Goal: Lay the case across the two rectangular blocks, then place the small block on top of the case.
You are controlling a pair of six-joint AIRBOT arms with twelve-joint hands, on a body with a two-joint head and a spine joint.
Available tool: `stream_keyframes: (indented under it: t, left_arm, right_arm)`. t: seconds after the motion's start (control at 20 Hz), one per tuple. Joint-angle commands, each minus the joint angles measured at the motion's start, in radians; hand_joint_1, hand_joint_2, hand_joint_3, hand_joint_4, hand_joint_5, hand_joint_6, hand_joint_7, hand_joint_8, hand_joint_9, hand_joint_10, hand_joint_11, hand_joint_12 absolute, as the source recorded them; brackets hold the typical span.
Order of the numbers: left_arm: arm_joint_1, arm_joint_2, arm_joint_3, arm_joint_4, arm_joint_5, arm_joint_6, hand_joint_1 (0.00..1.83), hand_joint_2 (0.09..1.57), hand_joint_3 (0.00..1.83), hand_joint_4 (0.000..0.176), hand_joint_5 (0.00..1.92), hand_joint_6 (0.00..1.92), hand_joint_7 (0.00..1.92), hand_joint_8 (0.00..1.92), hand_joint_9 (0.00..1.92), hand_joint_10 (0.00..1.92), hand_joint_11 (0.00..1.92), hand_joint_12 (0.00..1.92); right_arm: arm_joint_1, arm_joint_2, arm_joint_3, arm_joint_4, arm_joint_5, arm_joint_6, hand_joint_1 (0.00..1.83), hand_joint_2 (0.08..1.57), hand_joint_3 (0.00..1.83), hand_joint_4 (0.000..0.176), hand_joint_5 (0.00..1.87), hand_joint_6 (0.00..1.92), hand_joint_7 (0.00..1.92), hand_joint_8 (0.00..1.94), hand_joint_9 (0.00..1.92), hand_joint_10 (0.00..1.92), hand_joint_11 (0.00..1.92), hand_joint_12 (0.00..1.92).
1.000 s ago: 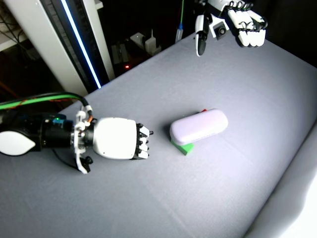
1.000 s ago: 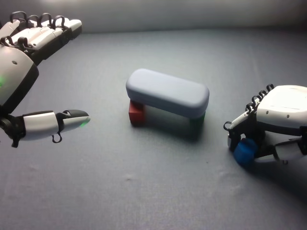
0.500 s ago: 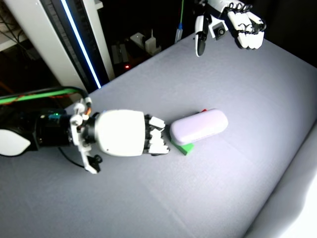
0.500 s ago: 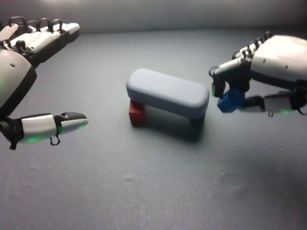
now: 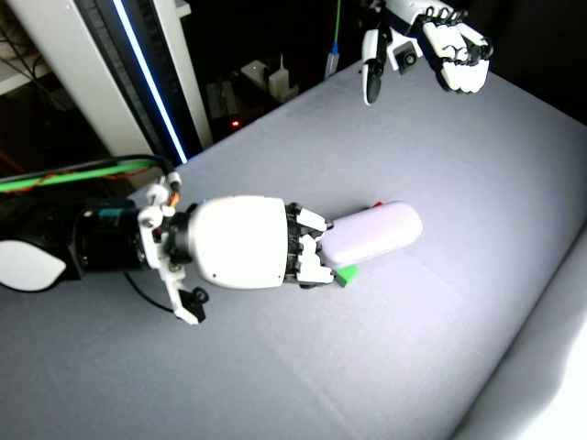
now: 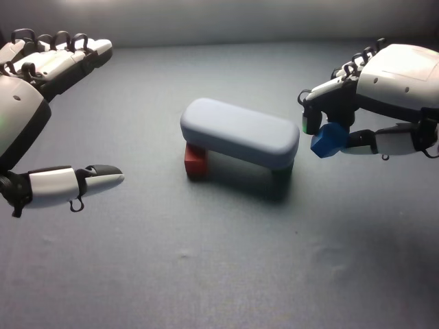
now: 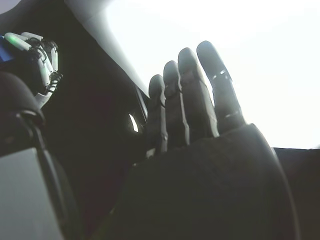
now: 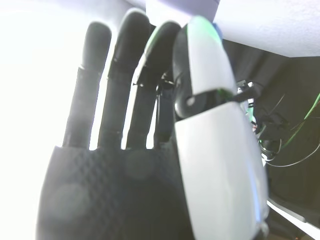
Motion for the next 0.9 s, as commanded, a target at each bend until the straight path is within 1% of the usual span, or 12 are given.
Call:
stream_keyframes:
  t: [0.0, 0.1, 0.3, 0.35, 0.4, 0.45, 0.5, 0.55, 0.6, 0.65, 0.75, 0.85]
  left_arm:
    - [-0.006, -0.005, 0.006, 0.013, -0.129, -0.004, 0.95, 0.85, 0.0, 0.0, 0.28, 0.0, 0.3, 0.0, 0.33, 0.01, 0.0, 0.95]
    - [-0.006, -0.007, 0.006, 0.013, -0.129, -0.004, 0.94, 0.85, 0.0, 0.0, 0.28, 0.0, 0.3, 0.0, 0.32, 0.0, 0.0, 0.96]
    - [-0.003, -0.007, 0.005, 0.012, -0.13, -0.01, 0.95, 0.84, 0.0, 0.0, 0.27, 0.0, 0.3, 0.0, 0.32, 0.01, 0.0, 0.94]
    - [-0.001, -0.008, 0.005, 0.011, -0.131, -0.011, 0.96, 0.85, 0.0, 0.0, 0.27, 0.0, 0.29, 0.0, 0.31, 0.0, 0.0, 0.91]
    - [0.002, -0.008, 0.005, 0.01, -0.133, -0.014, 0.97, 0.85, 0.0, 0.0, 0.27, 0.0, 0.28, 0.0, 0.3, 0.0, 0.0, 0.9]
    - [0.005, -0.009, 0.004, 0.009, -0.135, -0.016, 0.96, 0.85, 0.0, 0.0, 0.26, 0.0, 0.28, 0.0, 0.3, 0.0, 0.0, 0.88]
    - [0.007, -0.009, 0.004, 0.008, -0.137, -0.018, 0.95, 0.85, 0.0, 0.0, 0.26, 0.0, 0.28, 0.0, 0.29, 0.0, 0.0, 0.88]
    - [0.008, -0.009, 0.003, 0.007, -0.137, -0.019, 0.94, 0.85, 0.0, 0.0, 0.26, 0.0, 0.27, 0.0, 0.29, 0.0, 0.0, 0.88]
    - [0.009, -0.009, 0.003, 0.007, -0.137, -0.021, 0.94, 0.85, 0.0, 0.0, 0.25, 0.0, 0.27, 0.0, 0.28, 0.0, 0.0, 0.86]
    - [0.01, -0.009, 0.003, 0.007, -0.139, -0.024, 0.93, 0.86, 0.0, 0.0, 0.24, 0.0, 0.25, 0.0, 0.27, 0.0, 0.0, 0.83]
    - [0.013, -0.009, 0.002, 0.005, -0.142, -0.026, 0.93, 0.86, 0.0, 0.0, 0.24, 0.0, 0.23, 0.0, 0.24, 0.0, 0.0, 0.74]
    - [0.015, -0.009, 0.001, 0.004, -0.145, -0.029, 0.92, 0.85, 0.0, 0.0, 0.24, 0.0, 0.23, 0.0, 0.24, 0.0, 0.0, 0.73]
  right_arm:
    - [0.018, 0.002, 0.004, 0.042, 0.105, 0.002, 1.23, 1.12, 0.0, 0.0, 0.89, 1.14, 1.06, 0.94, 0.85, 1.11, 0.63, 1.51]
    - [0.018, 0.002, 0.004, 0.042, 0.105, 0.002, 1.22, 1.12, 0.0, 0.0, 0.89, 1.13, 1.04, 0.98, 0.83, 1.12, 0.6, 1.49]
    - [0.016, 0.002, -0.005, 0.042, 0.104, 0.002, 1.38, 1.1, 0.0, 0.0, 0.83, 1.26, 1.1, 0.8, 0.99, 1.03, 0.67, 1.38]
    - [0.005, 0.005, -0.01, 0.042, 0.101, 0.002, 1.27, 1.11, 0.0, 0.0, 0.85, 1.22, 1.12, 0.79, 0.99, 1.01, 0.76, 1.44]
    - [-0.013, 0.01, -0.015, 0.041, 0.097, 0.003, 1.24, 1.12, 0.0, 0.0, 0.85, 1.2, 1.09, 0.89, 0.94, 1.08, 0.7, 1.54]
    - [-0.024, 0.011, -0.019, 0.037, 0.093, 0.007, 1.21, 1.15, 0.01, 0.0, 0.83, 1.18, 0.98, 1.13, 0.87, 1.27, 0.69, 1.67]
    - [-0.049, 0.012, -0.024, 0.029, 0.084, 0.017, 1.2, 1.17, 0.01, 0.0, 0.76, 1.29, 0.96, 1.15, 0.81, 1.29, 0.6, 1.67]
    - [-0.066, 0.012, -0.027, 0.026, 0.078, 0.023, 1.2, 1.18, 0.0, 0.0, 0.77, 1.32, 0.96, 1.09, 0.79, 1.17, 0.54, 1.62]
    - [-0.084, 0.012, -0.029, 0.023, 0.073, 0.032, 1.21, 1.16, 0.0, 0.0, 0.78, 1.33, 0.99, 1.02, 0.83, 1.12, 0.6, 1.57]
    - [-0.104, 0.012, -0.031, 0.017, 0.067, 0.044, 1.22, 1.14, 0.0, 0.0, 0.83, 1.28, 1.05, 0.9, 0.89, 1.05, 0.65, 1.47]
    - [-0.13, 0.012, -0.035, 0.002, 0.053, 0.061, 1.24, 1.11, 0.0, 0.0, 0.89, 1.07, 1.07, 0.98, 0.92, 1.06, 0.65, 1.48]
    - [-0.146, 0.012, -0.035, -0.028, 0.032, 0.086, 1.25, 1.1, 0.0, 0.0, 0.91, 1.06, 1.13, 0.88, 1.0, 1.02, 0.76, 1.39]
